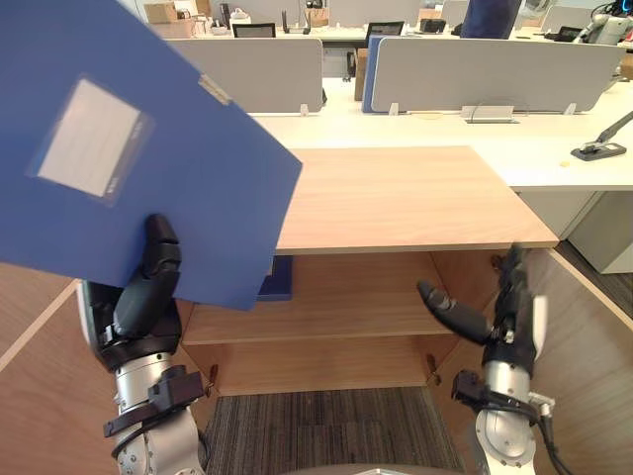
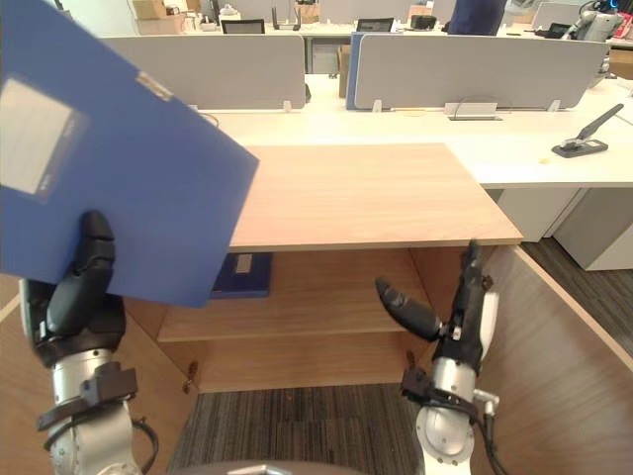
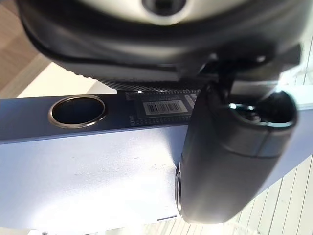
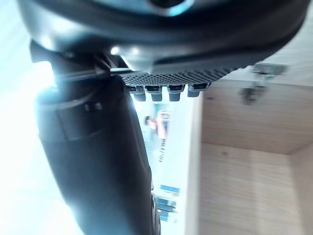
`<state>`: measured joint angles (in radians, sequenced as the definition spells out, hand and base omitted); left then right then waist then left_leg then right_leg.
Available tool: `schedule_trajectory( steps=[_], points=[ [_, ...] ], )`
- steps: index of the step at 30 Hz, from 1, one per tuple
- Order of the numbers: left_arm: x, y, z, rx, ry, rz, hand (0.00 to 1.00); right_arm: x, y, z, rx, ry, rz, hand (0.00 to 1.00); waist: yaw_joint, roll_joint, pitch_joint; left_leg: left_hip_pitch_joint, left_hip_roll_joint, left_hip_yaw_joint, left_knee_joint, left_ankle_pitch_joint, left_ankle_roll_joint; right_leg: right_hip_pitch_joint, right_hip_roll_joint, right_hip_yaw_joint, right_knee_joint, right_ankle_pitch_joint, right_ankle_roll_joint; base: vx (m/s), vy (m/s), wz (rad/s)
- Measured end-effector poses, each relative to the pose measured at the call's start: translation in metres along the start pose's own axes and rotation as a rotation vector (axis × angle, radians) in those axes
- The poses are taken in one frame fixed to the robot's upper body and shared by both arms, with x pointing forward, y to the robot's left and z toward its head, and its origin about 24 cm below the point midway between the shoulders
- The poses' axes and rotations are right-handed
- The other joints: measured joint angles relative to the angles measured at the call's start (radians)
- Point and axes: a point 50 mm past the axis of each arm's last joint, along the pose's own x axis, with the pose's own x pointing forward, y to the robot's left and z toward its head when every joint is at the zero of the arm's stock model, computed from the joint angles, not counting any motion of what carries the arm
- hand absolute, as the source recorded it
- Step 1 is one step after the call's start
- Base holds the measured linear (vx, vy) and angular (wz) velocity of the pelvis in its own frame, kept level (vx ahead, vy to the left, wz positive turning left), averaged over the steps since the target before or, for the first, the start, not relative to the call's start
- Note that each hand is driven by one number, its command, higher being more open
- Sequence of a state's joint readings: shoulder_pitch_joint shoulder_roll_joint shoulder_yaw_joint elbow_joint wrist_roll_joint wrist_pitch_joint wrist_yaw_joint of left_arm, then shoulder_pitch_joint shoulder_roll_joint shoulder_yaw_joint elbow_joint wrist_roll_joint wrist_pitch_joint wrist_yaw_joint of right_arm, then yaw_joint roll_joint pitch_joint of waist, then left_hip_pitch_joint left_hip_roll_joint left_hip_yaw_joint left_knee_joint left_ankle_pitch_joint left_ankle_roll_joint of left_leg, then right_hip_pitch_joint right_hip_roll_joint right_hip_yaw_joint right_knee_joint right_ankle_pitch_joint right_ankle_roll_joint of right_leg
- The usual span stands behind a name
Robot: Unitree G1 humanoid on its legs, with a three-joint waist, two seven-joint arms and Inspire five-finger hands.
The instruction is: Walk over to the cabinet, pick up the folder, carry it to the office cabinet, place the folder inside the office cabinet, then close the office cabinet door
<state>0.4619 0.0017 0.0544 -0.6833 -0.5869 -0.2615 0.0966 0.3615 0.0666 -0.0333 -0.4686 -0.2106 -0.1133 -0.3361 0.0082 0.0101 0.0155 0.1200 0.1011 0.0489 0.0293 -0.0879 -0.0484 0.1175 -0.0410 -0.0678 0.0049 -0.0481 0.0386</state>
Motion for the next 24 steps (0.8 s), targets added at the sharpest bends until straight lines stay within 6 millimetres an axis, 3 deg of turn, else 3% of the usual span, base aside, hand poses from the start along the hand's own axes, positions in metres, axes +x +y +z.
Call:
schedule_trajectory(
  steps=[5, 7, 10, 17, 24],
  points=[
    [0.018, -0.019, 0.000, 0.079, -0.025, -0.263, 0.00, 0.040, 0.031, 0.043, 0.205, -0.246, 0.139, 1.00, -0.006, 0.007, 0.003, -0.004, 0.004, 0.020, 0.011, 0.000, -0.001, -0.013, 0.008, 0.021, 0.009, 0.009, -0.001, -0.04, 0.006, -0.12],
    [0.026, -0.031, -0.002, 0.121, -0.040, -0.396, 0.00, 0.052, 0.047, 0.059, 0.384, -0.311, 0.290, 1.00, -0.006, 0.008, 0.002, -0.003, 0.002, 0.022, 0.013, 0.000, 0.000, -0.013, 0.007, 0.024, 0.009, 0.011, 0.000, -0.03, 0.023, -0.04],
    [0.032, -0.037, -0.001, 0.170, -0.050, -0.483, 0.00, 0.065, 0.064, 0.068, 0.535, -0.316, 0.485, 1.00, -0.004, 0.008, 0.002, -0.003, 0.002, 0.023, 0.013, 0.000, 0.000, -0.013, 0.007, 0.026, 0.010, 0.012, 0.000, 0.00, 0.000, 0.00],
    [0.033, -0.030, -0.004, 0.228, -0.004, -0.511, 0.00, 0.108, 0.060, 0.072, 0.521, -0.282, 0.661, 1.00, 0.031, 0.008, 0.002, -0.002, 0.001, 0.022, 0.010, 0.001, 0.002, -0.013, 0.007, 0.024, 0.012, 0.013, 0.000, 0.00, 0.000, 0.00],
    [0.034, -0.026, -0.001, 0.245, 0.036, -0.570, 0.00, 0.128, 0.054, 0.096, 0.463, -0.344, 0.802, 1.00, 0.035, 0.008, 0.002, -0.018, -0.001, 0.019, 0.007, 0.002, 0.003, -0.028, 0.005, 0.022, 0.011, 0.013, 0.001, 0.00, 0.000, 0.00]
  ],
)
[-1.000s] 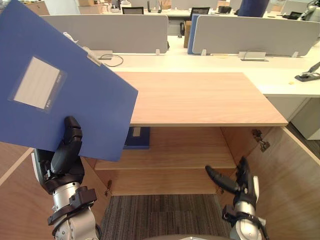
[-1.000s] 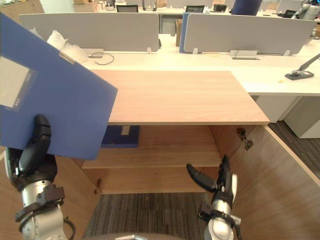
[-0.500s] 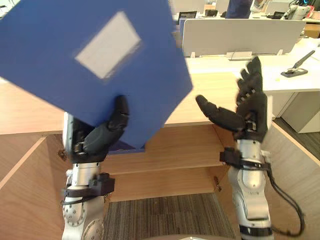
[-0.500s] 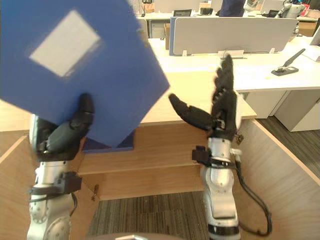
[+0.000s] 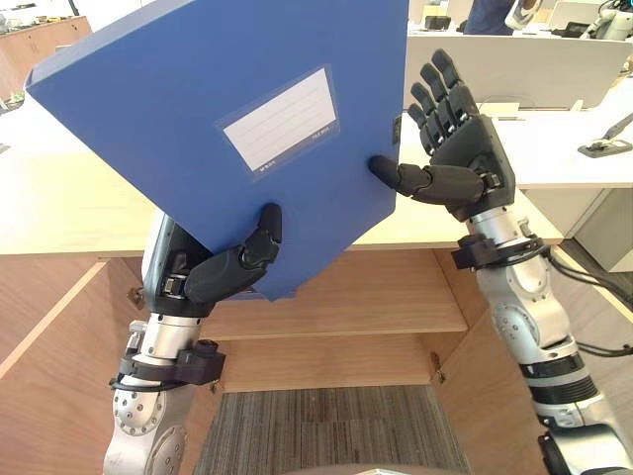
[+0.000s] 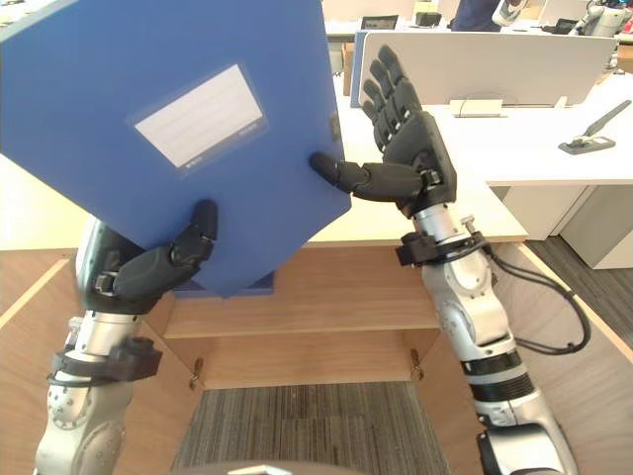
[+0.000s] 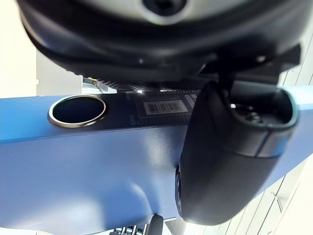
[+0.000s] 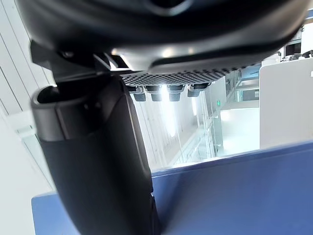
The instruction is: Walk over to the cabinet, pick up the folder, carry it to the office cabinet, place the folder inside the office cabinet, then close the office cabinet door
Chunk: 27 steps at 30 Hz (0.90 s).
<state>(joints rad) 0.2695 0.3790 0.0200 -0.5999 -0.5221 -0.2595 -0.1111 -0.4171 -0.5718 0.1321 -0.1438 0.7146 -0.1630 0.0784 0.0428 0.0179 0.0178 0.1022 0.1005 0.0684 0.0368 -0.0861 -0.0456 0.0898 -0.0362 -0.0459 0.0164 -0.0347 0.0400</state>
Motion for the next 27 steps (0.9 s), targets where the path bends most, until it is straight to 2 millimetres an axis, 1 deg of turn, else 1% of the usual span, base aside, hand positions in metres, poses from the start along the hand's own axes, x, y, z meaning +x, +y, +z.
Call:
schedule_trajectory(
  steps=[3, 7, 9, 12, 13, 16, 20, 22, 26, 27],
  points=[
    [0.001, 0.006, 0.001, 0.046, 0.043, -0.066, 0.00, 0.005, -0.001, 0.004, -0.052, 0.043, 0.105, 1.00, -0.001, 0.000, 0.000, -0.002, 0.000, -0.002, -0.002, 0.001, 0.001, -0.002, 0.000, -0.002, 0.000, 0.001, 0.001, 0.00, 0.000, 0.00],
    [0.003, 0.020, 0.001, 0.087, 0.118, -0.174, 0.00, 0.009, 0.005, 0.006, -0.109, 0.125, 0.283, 1.00, 0.001, 0.000, 0.000, -0.002, -0.001, -0.002, -0.006, 0.001, 0.001, -0.002, -0.001, -0.003, 0.000, 0.001, 0.001, 0.00, 0.000, 0.00],
    [0.003, 0.022, 0.000, 0.081, 0.140, -0.216, 0.00, 0.010, 0.008, 0.006, -0.100, 0.149, 0.347, 1.00, 0.003, -0.001, 0.000, -0.002, -0.002, -0.002, -0.008, 0.001, 0.002, -0.004, -0.002, -0.003, 0.000, 0.001, 0.001, 0.00, 0.000, 0.00],
    [0.006, 0.023, 0.001, 0.083, 0.140, -0.255, 0.00, 0.010, 0.013, 0.005, -0.039, 0.177, 0.418, 1.00, 0.007, -0.002, -0.001, -0.002, -0.003, -0.001, -0.016, 0.005, 0.004, -0.008, -0.003, -0.002, 0.000, 0.001, 0.001, 0.00, 0.000, 0.00],
    [0.007, 0.024, 0.001, 0.082, 0.138, -0.254, 0.00, 0.011, 0.013, 0.006, -0.027, 0.183, 0.426, 0.00, 0.010, -0.002, -0.001, -0.003, -0.003, -0.001, -0.017, 0.006, 0.003, -0.009, -0.003, -0.002, 0.000, 0.001, 0.001, 0.00, 0.000, 0.00],
    [0.010, 0.026, 0.000, 0.068, 0.128, -0.251, 0.00, 0.016, 0.013, 0.009, -0.029, 0.203, 0.457, 0.00, 0.015, -0.003, -0.001, -0.004, -0.003, 0.003, -0.022, 0.008, 0.003, -0.014, -0.002, 0.000, 0.000, 0.001, 0.001, 0.00, 0.000, 0.00],
    [0.017, 0.024, 0.002, 0.054, 0.102, -0.257, 0.00, 0.020, 0.013, 0.013, -0.009, 0.185, 0.458, 0.00, 0.021, -0.005, -0.003, -0.001, -0.002, 0.004, -0.034, 0.014, 0.002, -0.018, 0.000, 0.001, 0.000, 0.001, 0.001, 0.00, 0.000, 0.00],
    [0.020, 0.027, 0.002, 0.049, 0.089, -0.244, 0.00, 0.020, 0.015, 0.013, 0.002, 0.173, 0.473, 0.00, 0.023, -0.005, -0.006, -0.001, -0.001, 0.004, -0.034, 0.014, 0.001, -0.018, 0.001, 0.001, 0.000, 0.001, 0.001, 0.00, 0.000, 0.00],
    [0.019, 0.030, 0.001, 0.034, 0.087, -0.229, 0.00, 0.021, 0.019, 0.009, 0.035, 0.157, 0.483, 0.00, 0.024, -0.006, -0.015, 0.000, -0.001, 0.005, -0.034, 0.014, 0.001, -0.018, 0.000, 0.002, 0.000, 0.001, 0.001, 0.00, 0.000, 0.00],
    [0.019, 0.030, 0.000, 0.029, 0.084, -0.229, 1.00, 0.022, 0.020, 0.008, 0.044, 0.147, 0.474, 0.00, 0.024, -0.007, -0.018, 0.000, -0.001, 0.005, -0.034, 0.014, 0.001, -0.018, 0.000, 0.002, 0.001, 0.001, 0.000, 0.00, 0.000, 0.00]
  ],
)
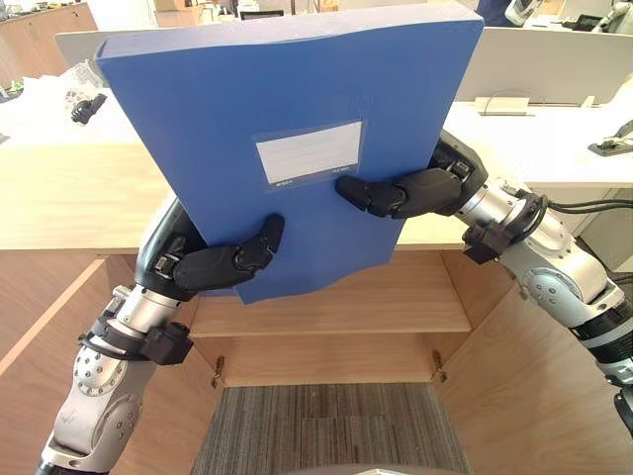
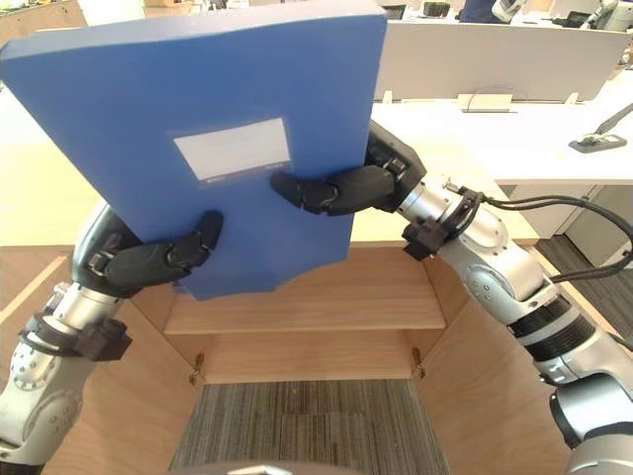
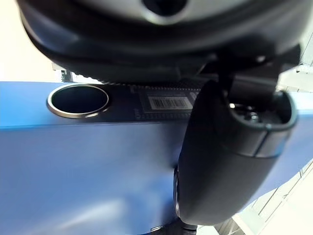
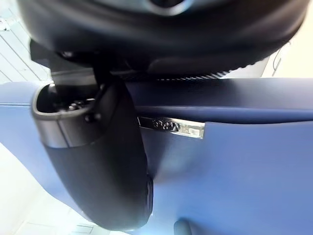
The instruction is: Walk over to the cabinet, pick up the folder, carry it to the office cabinet, place the folder inside the office cabinet, then close the office cabinet door
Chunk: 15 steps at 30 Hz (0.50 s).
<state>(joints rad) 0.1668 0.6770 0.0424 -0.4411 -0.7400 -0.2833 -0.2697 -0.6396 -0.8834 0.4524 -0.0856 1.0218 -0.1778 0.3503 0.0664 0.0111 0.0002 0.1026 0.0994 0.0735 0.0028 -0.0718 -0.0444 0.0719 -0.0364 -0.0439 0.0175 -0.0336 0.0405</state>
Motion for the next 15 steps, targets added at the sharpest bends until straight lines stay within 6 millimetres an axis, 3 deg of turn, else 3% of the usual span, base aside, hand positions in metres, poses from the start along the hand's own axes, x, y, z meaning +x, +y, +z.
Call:
schedule_trajectory(
  steps=[5, 10, 11, 15],
  points=[
    [-0.003, -0.008, -0.016, -0.146, -0.014, 0.019, 1.00, -0.002, 0.007, -0.018, 0.041, -0.026, -0.070, 0.00, 0.000, -0.005, -0.018, 0.001, 0.000, 0.000, 0.000, 0.000, -0.001, 0.000, -0.001, 0.000, 0.001, 0.000, -0.001, 0.00, 0.000, 0.00],
    [-0.022, -0.012, -0.065, -0.400, 0.145, 0.033, 1.00, -0.010, 0.015, -0.043, 0.053, 0.071, -0.104, 0.00, -0.001, -0.005, -0.020, -0.003, -0.002, 0.000, 0.000, 0.005, -0.002, -0.005, -0.002, 0.001, 0.004, 0.002, -0.003, -0.04, 0.013, -0.01],
    [-0.034, -0.017, -0.088, -0.484, 0.256, 0.030, 1.00, -0.013, 0.017, -0.050, 0.024, 0.124, -0.102, 0.00, -0.003, -0.006, -0.020, -0.009, -0.002, 0.001, 0.000, 0.007, -0.001, -0.013, -0.001, 0.003, 0.006, 0.003, -0.003, -0.03, 0.011, -0.03],
    [-0.070, -0.030, -0.130, -0.605, 0.486, 0.040, 1.00, -0.012, 0.024, -0.059, 0.010, 0.169, -0.079, 0.00, -0.018, -0.007, -0.020, -0.019, 0.000, 0.007, 0.000, 0.010, 0.000, -0.026, 0.002, 0.011, 0.007, 0.006, -0.005, -0.01, 0.010, -0.06]
  ],
)
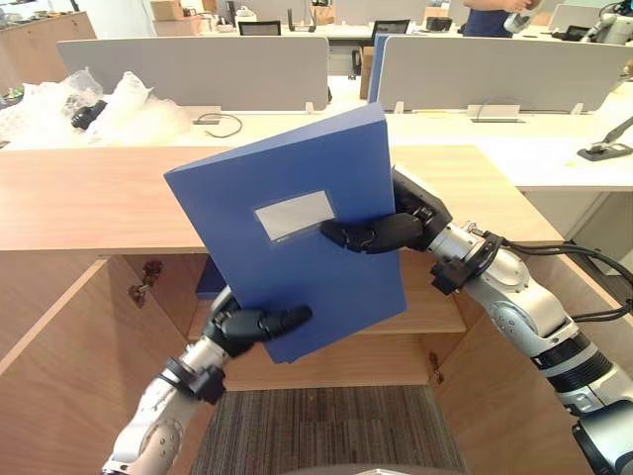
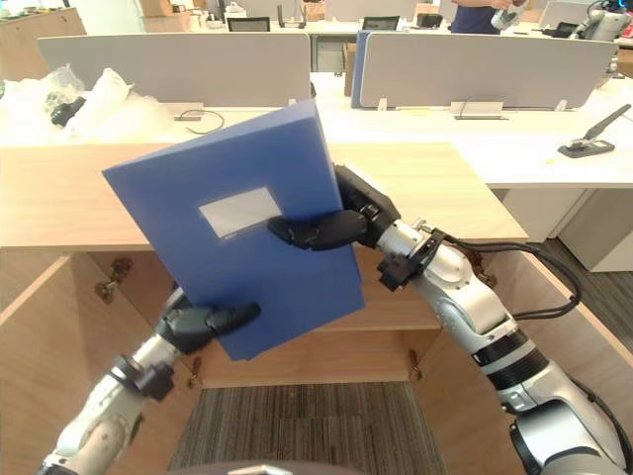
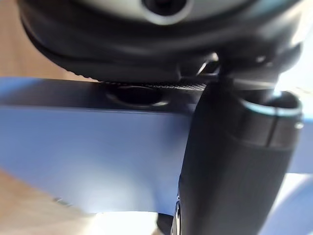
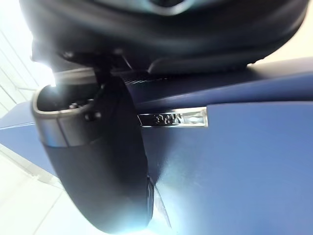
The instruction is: Walk over to the cabinet, pick up the folder, carry it to the office cabinet, place the folder inside the office cabinet, then close the office cabinet door
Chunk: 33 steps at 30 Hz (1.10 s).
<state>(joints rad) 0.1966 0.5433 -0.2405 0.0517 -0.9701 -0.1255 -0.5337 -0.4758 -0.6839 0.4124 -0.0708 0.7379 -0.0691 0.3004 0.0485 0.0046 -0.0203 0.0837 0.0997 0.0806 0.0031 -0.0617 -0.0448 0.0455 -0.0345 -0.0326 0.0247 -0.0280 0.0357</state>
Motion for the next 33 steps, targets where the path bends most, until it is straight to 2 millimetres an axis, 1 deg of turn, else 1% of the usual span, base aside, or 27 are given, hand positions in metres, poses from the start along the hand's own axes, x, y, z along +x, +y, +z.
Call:
schedule_trajectory(
  steps=[1, 2, 4, 5, 7, 8, 10, 13, 16, 17, 20, 22, 23, 25, 26, 27, 28, 29, 31, 32, 33],
  points=[
    [-0.006, 0.005, -0.020, -0.043, 0.072, 0.031, 1.00, 0.002, 0.003, -0.002, -0.006, 0.007, 0.005, 0.00, -0.003, -0.001, 0.000, 0.000, 0.002, 0.005, 0.000, 0.000, 0.000, -0.003, 0.002, 0.005, 0.000, 0.000, -0.001, 0.00, 0.010, -0.11],
    [-0.009, 0.008, -0.030, -0.058, 0.110, 0.047, 1.00, 0.002, 0.004, -0.003, -0.011, 0.007, 0.007, 0.00, -0.003, -0.001, 0.000, 0.000, 0.002, 0.008, 0.000, 0.000, 0.000, -0.005, 0.003, 0.007, 0.000, 0.001, -0.001, 0.01, 0.009, -0.13],
    [-0.024, 0.013, -0.064, -0.099, 0.253, 0.106, 1.00, 0.006, 0.008, -0.003, 0.004, -0.008, 0.013, 0.00, -0.005, -0.001, 0.000, 0.000, 0.005, 0.014, 0.000, 0.000, 0.000, -0.008, 0.007, 0.014, 0.000, 0.002, -0.003, 0.00, 0.005, -0.10],
    [-0.028, 0.014, -0.071, -0.104, 0.288, 0.123, 1.00, 0.007, 0.009, -0.003, 0.012, -0.015, 0.015, 0.00, -0.006, -0.002, 0.000, 0.001, 0.006, 0.014, 0.000, 0.000, 0.000, -0.008, 0.008, 0.014, 0.000, 0.002, -0.003, 0.01, 0.002, -0.05],
    [-0.047, 0.019, -0.099, -0.114, 0.443, 0.188, 1.00, 0.016, 0.021, -0.002, 0.073, -0.072, 0.037, 0.00, -0.012, -0.002, 0.000, 0.001, 0.009, 0.016, 0.000, 0.000, 0.000, -0.010, 0.011, 0.017, -0.002, 0.003, -0.004, 0.00, 0.001, -0.04],
    [-0.051, 0.020, -0.105, -0.111, 0.479, 0.198, 1.00, 0.018, 0.025, -0.001, 0.089, -0.089, 0.045, 0.00, -0.013, -0.002, 0.000, 0.001, 0.010, 0.016, 0.000, 0.000, 0.000, -0.010, 0.012, 0.018, -0.002, 0.003, -0.005, -0.01, 0.002, -0.04],
    [-0.066, 0.020, -0.124, -0.108, 0.587, 0.228, 1.00, 0.026, 0.040, 0.005, 0.121, -0.155, 0.083, 0.00, -0.015, -0.005, 0.003, 0.001, 0.011, 0.017, 0.001, 0.000, 0.000, -0.011, 0.013, 0.018, -0.002, 0.004, -0.006, 0.00, 0.000, 0.00],
    [-0.079, 0.020, -0.137, -0.081, 0.682, 0.250, 1.00, 0.030, 0.051, 0.013, 0.049, -0.204, 0.113, 0.00, -0.011, -0.014, 0.007, 0.001, 0.011, 0.016, 0.004, -0.001, 0.000, -0.009, 0.012, 0.018, -0.002, 0.004, -0.007, -0.02, 0.012, 0.00],
    [-0.094, 0.023, -0.152, -0.052, 0.776, 0.313, 1.00, 0.028, 0.060, 0.017, -0.061, -0.217, 0.137, 0.00, -0.010, -0.020, 0.007, 0.001, 0.009, 0.016, 0.004, -0.001, 0.000, -0.008, 0.010, 0.018, -0.003, 0.005, -0.007, -0.01, 0.007, 0.00],
    [-0.096, 0.024, -0.154, -0.044, 0.783, 0.347, 1.00, 0.027, 0.063, 0.018, -0.101, -0.220, 0.146, 0.00, -0.012, -0.020, 0.008, 0.001, 0.009, 0.015, 0.003, -0.001, 0.000, -0.008, 0.010, 0.018, -0.003, 0.005, -0.007, 0.00, 0.000, 0.00],
    [-0.102, 0.031, -0.157, -0.025, 0.765, 0.472, 1.00, 0.022, 0.076, 0.016, -0.211, -0.216, 0.180, 0.00, -0.011, -0.021, 0.008, 0.001, 0.009, 0.015, 0.004, -0.001, 0.000, -0.007, 0.010, 0.018, -0.005, 0.005, -0.006, 0.00, 0.000, 0.00],
    [-0.110, 0.037, -0.163, 0.014, 0.795, 0.579, 1.00, 0.018, 0.085, 0.010, -0.272, -0.203, 0.211, 0.00, -0.011, -0.021, 0.008, 0.002, 0.010, 0.015, 0.004, -0.001, 0.000, -0.004, 0.011, 0.017, -0.006, 0.005, -0.007, 0.00, 0.000, 0.00],
    [-0.113, 0.038, -0.164, 0.021, 0.808, 0.602, 1.00, 0.017, 0.088, 0.008, -0.288, -0.196, 0.220, 0.00, -0.012, -0.021, 0.009, 0.002, 0.010, 0.015, 0.004, -0.001, 0.000, -0.004, 0.011, 0.017, -0.006, 0.005, -0.007, 0.00, 0.000, 0.00],
    [-0.125, 0.040, -0.168, 0.035, 0.851, 0.678, 1.00, 0.014, 0.101, -0.004, -0.386, -0.144, 0.293, 0.00, -0.013, -0.023, 0.013, 0.005, 0.010, 0.013, 0.004, -0.001, 0.000, 0.001, 0.011, 0.015, -0.008, 0.005, -0.007, 0.00, 0.008, 0.02],
    [-0.127, 0.040, -0.168, 0.035, 0.858, 0.691, 1.00, 0.012, 0.105, -0.008, -0.417, -0.128, 0.320, 0.00, -0.013, -0.025, 0.015, 0.006, 0.010, 0.012, 0.004, -0.001, 0.000, 0.003, 0.011, 0.014, -0.009, 0.005, -0.007, 0.00, 0.012, 0.03],
    [-0.132, 0.041, -0.170, 0.028, 0.868, 0.717, 1.00, 0.008, 0.113, -0.018, -0.468, -0.088, 0.384, 0.00, -0.011, -0.028, 0.016, 0.008, 0.010, 0.011, 0.004, -0.001, 0.000, 0.005, 0.011, 0.014, -0.010, 0.005, -0.007, 0.00, 0.000, 0.00],
    [-0.136, 0.041, -0.170, 0.038, 0.889, 0.729, 1.00, 0.003, 0.123, -0.033, -0.519, -0.039, 0.460, 0.00, -0.009, -0.029, 0.016, 0.008, 0.010, 0.010, 0.004, -0.001, 0.000, 0.005, 0.011, 0.013, -0.010, 0.005, -0.007, 0.00, 0.000, 0.00],
    [-0.138, 0.041, -0.171, 0.039, 0.899, 0.733, 1.00, 0.000, 0.129, -0.041, -0.536, -0.007, 0.502, 0.00, -0.007, -0.030, 0.016, 0.008, 0.010, 0.010, 0.004, -0.001, 0.000, 0.006, 0.011, 0.013, -0.010, 0.005, -0.007, 0.00, 0.000, 0.03],
    [-0.140, 0.041, -0.173, 0.039, 0.912, 0.752, 1.00, -0.018, 0.146, -0.080, -0.581, 0.146, 0.672, 0.00, 0.000, -0.035, 0.016, 0.007, 0.010, 0.007, 0.003, -0.001, 0.000, 0.007, 0.010, 0.011, -0.011, 0.005, -0.007, 0.00, 0.000, 0.03],
    [-0.140, 0.041, -0.173, 0.039, 0.913, 0.753, 1.00, -0.022, 0.148, -0.088, -0.586, 0.184, 0.706, 0.00, 0.003, -0.036, 0.016, 0.007, 0.009, 0.006, 0.003, -0.001, 0.000, 0.006, 0.010, 0.010, -0.011, 0.005, -0.007, 0.00, 0.000, 0.05],
    [-0.143, 0.042, -0.174, 0.020, 0.923, 0.772, 1.00, -0.026, 0.142, -0.099, -0.590, 0.238, 0.699, 0.00, 0.002, -0.037, 0.020, 0.005, 0.009, 0.002, 0.003, 0.000, 0.000, 0.006, 0.009, 0.007, -0.011, 0.005, -0.006, 0.00, 0.000, 0.00]
  ],
)
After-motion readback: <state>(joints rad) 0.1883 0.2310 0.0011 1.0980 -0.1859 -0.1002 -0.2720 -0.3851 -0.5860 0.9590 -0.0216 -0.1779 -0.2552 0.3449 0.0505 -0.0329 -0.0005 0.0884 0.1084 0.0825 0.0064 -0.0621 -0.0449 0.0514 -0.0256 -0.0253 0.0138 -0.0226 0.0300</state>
